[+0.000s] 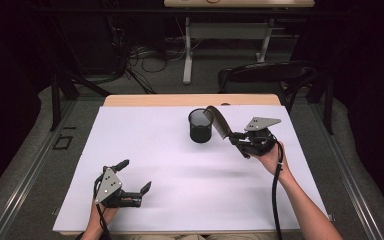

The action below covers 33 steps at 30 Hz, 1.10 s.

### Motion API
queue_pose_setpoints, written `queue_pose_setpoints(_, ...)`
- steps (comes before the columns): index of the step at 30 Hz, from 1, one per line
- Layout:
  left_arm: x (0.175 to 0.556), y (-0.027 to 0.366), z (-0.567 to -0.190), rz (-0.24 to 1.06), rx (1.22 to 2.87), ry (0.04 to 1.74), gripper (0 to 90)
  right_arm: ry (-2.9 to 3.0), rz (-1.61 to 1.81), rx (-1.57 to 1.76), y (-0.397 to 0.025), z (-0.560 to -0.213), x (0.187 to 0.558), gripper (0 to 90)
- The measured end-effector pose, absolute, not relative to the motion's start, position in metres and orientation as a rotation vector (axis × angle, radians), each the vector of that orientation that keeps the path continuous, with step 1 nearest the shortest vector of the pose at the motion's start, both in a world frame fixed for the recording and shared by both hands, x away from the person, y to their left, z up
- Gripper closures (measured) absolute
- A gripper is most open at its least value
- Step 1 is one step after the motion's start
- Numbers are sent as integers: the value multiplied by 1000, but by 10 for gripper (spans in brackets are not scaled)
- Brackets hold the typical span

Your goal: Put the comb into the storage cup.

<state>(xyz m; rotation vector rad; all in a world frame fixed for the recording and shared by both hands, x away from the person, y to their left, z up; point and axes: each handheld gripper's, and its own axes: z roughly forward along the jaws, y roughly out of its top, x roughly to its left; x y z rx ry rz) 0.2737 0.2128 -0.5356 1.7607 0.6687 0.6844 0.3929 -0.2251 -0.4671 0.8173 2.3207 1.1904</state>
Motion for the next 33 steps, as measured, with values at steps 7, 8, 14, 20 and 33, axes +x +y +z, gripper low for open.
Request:
queue_pose_setpoints(7,274,213,-536,685,1761,668,1,2315,1193,820,-225,-466,393,731)
queue_pose_setpoints(8,274,213,-536,684,1760,668,1,2315,1194,817,-225,-466,394,730)
queue_pose_setpoints(14,274,213,-536,685,1755,671,1,2302,1203,813,-224,-462,395,730)
queue_pose_setpoints(20,274,213,-535,691,1752,670,1,2290,1212,817,-222,-460,397,731)
queue_pose_setpoints(33,273,214,-535,694,1744,668,1,2266,1243,821,-219,-451,403,730)
